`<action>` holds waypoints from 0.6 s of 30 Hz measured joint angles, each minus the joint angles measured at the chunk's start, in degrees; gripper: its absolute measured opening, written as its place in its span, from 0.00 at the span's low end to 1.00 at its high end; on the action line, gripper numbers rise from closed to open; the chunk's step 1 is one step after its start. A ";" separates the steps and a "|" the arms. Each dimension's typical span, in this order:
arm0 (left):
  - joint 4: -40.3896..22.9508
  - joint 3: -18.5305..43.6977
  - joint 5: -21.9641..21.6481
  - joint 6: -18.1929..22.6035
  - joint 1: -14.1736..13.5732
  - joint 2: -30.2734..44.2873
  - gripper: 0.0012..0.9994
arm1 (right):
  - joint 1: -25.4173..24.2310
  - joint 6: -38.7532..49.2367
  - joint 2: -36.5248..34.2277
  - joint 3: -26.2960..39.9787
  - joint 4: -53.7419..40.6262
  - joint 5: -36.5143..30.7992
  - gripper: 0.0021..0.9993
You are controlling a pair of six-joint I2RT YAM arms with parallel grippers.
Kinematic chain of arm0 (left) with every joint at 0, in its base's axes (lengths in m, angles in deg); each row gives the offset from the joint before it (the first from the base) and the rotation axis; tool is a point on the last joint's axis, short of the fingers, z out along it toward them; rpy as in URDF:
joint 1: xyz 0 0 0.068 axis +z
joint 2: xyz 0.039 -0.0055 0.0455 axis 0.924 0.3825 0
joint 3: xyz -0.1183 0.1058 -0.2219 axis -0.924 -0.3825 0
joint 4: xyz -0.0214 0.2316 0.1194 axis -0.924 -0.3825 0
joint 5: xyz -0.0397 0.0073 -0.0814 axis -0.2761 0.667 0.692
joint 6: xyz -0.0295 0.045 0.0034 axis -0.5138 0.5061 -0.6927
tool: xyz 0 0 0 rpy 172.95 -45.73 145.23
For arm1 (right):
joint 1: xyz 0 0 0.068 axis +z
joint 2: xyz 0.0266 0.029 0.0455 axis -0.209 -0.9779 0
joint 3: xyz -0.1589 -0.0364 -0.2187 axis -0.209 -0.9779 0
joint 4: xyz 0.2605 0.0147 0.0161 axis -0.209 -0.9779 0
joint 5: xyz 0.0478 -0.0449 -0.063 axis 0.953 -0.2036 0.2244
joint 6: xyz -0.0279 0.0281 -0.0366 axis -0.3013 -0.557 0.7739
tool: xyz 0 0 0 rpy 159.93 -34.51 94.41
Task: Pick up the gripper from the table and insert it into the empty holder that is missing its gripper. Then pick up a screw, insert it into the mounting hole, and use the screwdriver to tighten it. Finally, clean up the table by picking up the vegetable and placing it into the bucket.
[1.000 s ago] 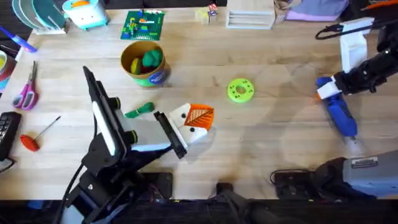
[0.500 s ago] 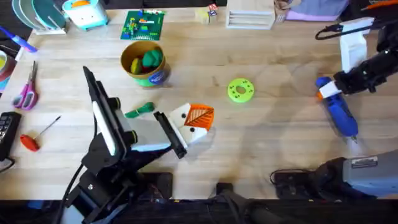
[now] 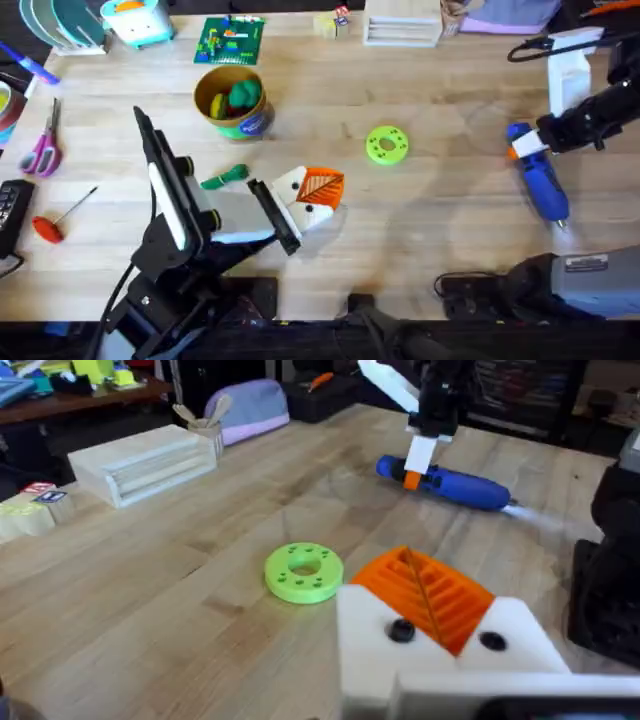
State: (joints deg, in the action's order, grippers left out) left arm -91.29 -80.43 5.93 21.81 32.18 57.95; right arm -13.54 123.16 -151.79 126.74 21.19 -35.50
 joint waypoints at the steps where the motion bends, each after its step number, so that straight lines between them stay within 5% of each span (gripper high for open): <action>1: 0.00 0.00 0.00 0.01 0.00 -0.02 0.01 | 0.05 -0.25 0.91 -0.20 0.17 0.29 0.22; 18: 0.00 0.00 0.00 0.00 0.00 0.00 0.01 | 0.51 -12.07 32.04 -0.47 4.59 5.88 0.20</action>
State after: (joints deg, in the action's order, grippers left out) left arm -91.29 -80.43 5.93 21.80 32.18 57.95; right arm -13.04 111.09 -119.75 126.26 25.78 -29.62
